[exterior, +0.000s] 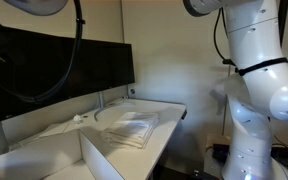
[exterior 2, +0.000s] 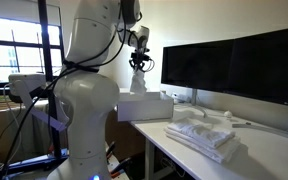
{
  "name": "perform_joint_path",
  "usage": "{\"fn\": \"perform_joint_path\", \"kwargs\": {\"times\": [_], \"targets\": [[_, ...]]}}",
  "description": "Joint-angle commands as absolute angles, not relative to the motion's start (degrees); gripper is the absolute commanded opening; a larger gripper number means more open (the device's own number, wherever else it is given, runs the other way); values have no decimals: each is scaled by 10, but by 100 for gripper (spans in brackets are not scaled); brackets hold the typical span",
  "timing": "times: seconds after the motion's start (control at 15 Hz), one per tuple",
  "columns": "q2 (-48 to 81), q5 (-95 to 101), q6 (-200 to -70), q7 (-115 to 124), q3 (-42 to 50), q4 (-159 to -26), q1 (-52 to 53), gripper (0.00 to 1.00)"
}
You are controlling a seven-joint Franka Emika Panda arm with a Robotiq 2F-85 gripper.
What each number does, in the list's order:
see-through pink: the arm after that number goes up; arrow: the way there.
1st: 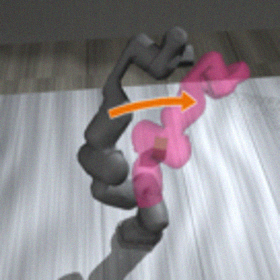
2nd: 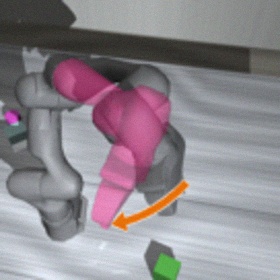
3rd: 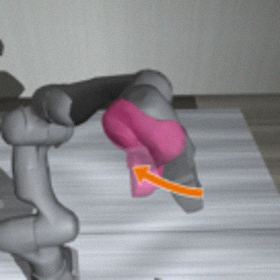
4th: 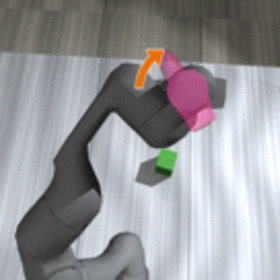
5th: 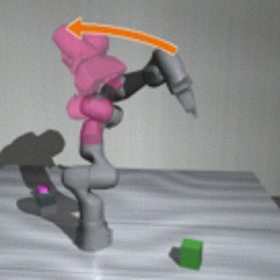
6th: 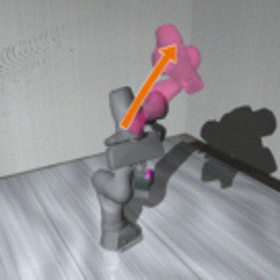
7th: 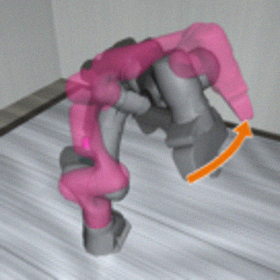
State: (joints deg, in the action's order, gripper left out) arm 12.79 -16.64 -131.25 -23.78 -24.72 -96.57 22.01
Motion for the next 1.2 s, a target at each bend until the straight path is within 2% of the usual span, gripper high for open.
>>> {"fn": "perform_joint_path", "kwargs": {"times": [0.0, 0.27, 0.53, 0.8, 1.13], "targets": [[67, -218, -1426, -182, -255, -1077, 216, 5], [-7, -266, -1539, -121, -259, -1205, 217, 5], [-100, -320, -1553, -98, -242, -1307, 223, 5], [-156, -367, -1481, -143, -182, -1336, 236, 5], [-105, -350, -1329, -236, -120, -1245, 232, 5]]}}
